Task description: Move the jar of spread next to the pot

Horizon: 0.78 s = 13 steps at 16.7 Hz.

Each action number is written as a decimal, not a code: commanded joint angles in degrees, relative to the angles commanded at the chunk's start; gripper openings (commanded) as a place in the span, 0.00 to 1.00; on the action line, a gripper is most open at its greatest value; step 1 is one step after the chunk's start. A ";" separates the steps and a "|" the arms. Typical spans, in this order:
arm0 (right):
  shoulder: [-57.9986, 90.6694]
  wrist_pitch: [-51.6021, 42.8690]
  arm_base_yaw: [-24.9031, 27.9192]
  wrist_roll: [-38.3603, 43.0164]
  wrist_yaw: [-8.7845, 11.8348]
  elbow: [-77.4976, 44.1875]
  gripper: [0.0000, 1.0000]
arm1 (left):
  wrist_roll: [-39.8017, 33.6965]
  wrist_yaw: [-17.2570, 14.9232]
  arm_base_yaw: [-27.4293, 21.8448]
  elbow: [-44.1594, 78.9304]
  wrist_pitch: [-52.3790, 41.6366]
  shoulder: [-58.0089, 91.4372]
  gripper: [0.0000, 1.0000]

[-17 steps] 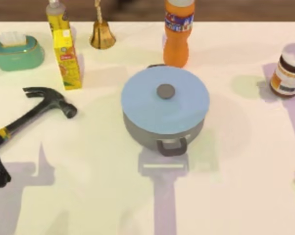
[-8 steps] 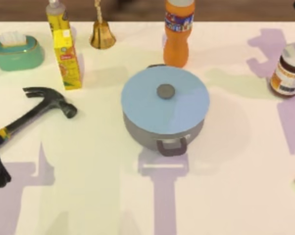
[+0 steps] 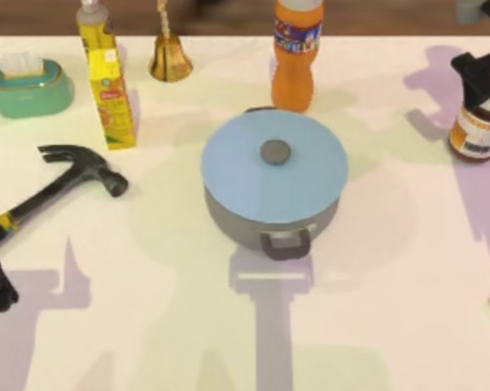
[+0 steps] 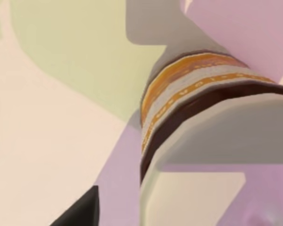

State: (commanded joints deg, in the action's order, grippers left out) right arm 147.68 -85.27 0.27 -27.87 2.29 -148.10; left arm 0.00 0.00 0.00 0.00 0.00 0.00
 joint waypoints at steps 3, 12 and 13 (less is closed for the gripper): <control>0.00 0.00 0.00 0.00 0.00 0.00 1.00 | 0.00 0.00 0.00 0.00 0.00 0.00 1.00; -1.13 10.78 0.26 0.26 -0.01 11.97 1.00 | 0.00 0.00 0.00 0.00 0.00 0.00 1.00; -1.20 11.91 0.30 0.29 -0.01 13.12 1.00 | 0.00 0.00 0.00 0.00 0.00 0.00 1.00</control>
State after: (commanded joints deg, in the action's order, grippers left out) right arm 146.48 -73.36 0.58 -27.58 2.28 -134.98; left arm 0.00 0.00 0.00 0.00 0.00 0.00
